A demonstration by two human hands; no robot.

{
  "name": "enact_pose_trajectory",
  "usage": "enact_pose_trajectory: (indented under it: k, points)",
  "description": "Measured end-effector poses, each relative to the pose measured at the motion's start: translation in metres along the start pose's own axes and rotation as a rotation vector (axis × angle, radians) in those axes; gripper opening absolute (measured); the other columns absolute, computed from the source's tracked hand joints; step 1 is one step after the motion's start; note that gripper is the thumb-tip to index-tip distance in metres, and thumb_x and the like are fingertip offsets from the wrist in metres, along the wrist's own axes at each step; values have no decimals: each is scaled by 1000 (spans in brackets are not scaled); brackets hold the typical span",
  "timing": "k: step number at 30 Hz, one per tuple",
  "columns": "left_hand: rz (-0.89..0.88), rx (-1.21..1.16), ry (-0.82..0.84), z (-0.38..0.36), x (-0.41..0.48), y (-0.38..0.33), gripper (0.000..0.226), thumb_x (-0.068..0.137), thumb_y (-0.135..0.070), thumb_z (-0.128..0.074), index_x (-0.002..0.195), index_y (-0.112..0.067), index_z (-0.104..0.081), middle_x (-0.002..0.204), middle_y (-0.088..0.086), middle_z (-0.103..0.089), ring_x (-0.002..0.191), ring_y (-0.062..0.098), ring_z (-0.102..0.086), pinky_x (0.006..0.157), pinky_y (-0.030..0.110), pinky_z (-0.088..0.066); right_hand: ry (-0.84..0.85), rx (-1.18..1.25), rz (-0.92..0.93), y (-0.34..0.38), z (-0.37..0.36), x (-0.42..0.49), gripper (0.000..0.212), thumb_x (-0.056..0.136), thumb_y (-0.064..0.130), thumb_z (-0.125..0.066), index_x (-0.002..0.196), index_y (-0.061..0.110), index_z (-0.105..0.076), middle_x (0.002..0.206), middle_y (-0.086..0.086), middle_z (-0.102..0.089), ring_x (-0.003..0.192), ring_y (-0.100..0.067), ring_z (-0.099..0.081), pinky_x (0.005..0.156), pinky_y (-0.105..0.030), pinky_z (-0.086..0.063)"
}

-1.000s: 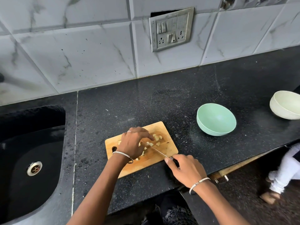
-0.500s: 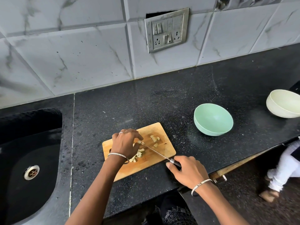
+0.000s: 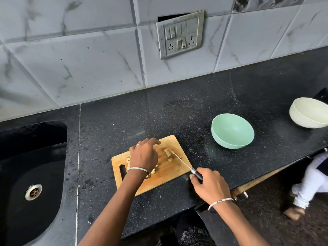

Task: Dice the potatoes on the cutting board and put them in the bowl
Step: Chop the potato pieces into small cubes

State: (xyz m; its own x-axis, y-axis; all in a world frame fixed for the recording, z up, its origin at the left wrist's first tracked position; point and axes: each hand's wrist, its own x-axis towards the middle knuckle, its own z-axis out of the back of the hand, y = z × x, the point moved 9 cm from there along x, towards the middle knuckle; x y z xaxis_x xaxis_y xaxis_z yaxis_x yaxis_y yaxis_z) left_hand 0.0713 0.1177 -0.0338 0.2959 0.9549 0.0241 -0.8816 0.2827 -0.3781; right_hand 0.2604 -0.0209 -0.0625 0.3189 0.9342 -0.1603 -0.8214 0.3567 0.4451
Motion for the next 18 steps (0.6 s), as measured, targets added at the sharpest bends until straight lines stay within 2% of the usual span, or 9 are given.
enact_pose_trajectory:
  k: [3, 6, 11, 18]
  points:
    - [-11, -46, 1, -10, 2, -8, 22, 86, -30, -57, 106, -36, -62, 108, -9, -68, 104, 19, -61, 82, 38, -49, -16, 66, -49, -7, 0, 1, 36, 90, 46, -53, 70, 18, -43, 66, 3, -54, 77, -33, -58, 61, -38, -43]
    - [-45, -4, 15, -20, 2, -22, 21, 83, -44, -62, 103, -37, -65, 101, -9, -69, 98, 18, -61, 79, 36, -48, -5, 113, -81, -11, -4, 0, 38, 90, 46, -54, 69, 17, -43, 66, 2, -54, 75, -34, -56, 63, -39, -45]
    - [-42, 49, -32, -24, 4, -26, 21, 83, -43, -63, 101, -34, -67, 100, -8, -68, 97, 18, -60, 80, 35, -44, -9, 143, -90, -13, -6, -3, 41, 90, 48, -54, 67, 16, -43, 63, 2, -54, 69, -31, -57, 61, -39, -45]
    - [38, -50, -61, -22, -6, 0, 19, 78, -41, -70, 94, -32, -68, 90, -13, -72, 93, 15, -63, 79, 34, -44, -2, 181, -69, -10, -11, -4, 43, 89, 49, -54, 65, 16, -40, 59, 0, -52, 65, -31, -56, 59, -40, -43]
